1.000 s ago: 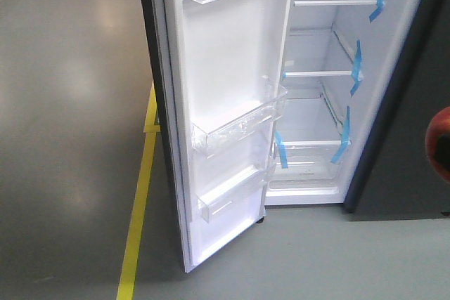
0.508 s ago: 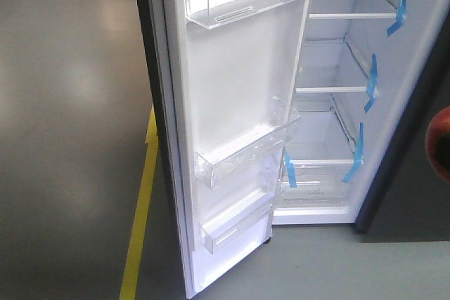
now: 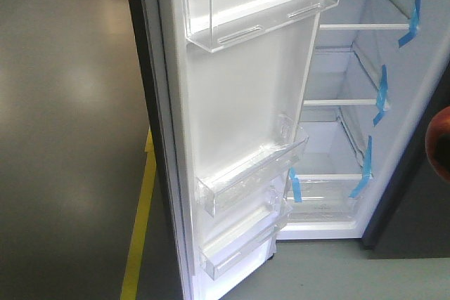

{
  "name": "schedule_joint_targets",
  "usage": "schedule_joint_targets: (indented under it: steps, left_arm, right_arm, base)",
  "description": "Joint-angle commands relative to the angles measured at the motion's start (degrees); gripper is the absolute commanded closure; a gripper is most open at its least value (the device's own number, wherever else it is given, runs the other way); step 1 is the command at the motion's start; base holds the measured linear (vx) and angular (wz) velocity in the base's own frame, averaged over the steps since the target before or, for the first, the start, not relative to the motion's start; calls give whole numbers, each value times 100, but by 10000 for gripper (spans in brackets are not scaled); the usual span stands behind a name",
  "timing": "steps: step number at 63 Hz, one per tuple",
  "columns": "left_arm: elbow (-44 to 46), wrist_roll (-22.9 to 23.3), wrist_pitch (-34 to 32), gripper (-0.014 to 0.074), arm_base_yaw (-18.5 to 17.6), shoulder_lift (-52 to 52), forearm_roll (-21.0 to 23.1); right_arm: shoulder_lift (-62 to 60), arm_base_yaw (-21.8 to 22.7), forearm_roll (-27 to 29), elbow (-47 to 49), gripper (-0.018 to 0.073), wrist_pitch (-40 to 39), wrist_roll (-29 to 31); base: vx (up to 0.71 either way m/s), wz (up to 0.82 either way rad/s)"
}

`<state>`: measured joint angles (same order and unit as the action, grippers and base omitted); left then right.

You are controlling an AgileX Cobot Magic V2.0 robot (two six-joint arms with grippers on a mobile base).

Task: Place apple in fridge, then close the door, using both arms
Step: 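Drive up to the refrigerator door, keeping the apple in the right gripper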

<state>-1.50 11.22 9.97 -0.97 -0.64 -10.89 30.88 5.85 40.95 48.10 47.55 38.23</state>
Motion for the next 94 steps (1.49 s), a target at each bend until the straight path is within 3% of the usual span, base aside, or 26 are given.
schedule_joint_targets:
  steps: [1,94]
  left_arm:
    - [-121,10,-402,603,-33,-78,51]
    - [-121,10,-402,603,-33,-78,51]
  right_arm:
    - [22,12,236,137,566,-347,60]
    - [22,12,236,137,566,-347,60]
  base:
    - [12,0]
    - [6,-1]
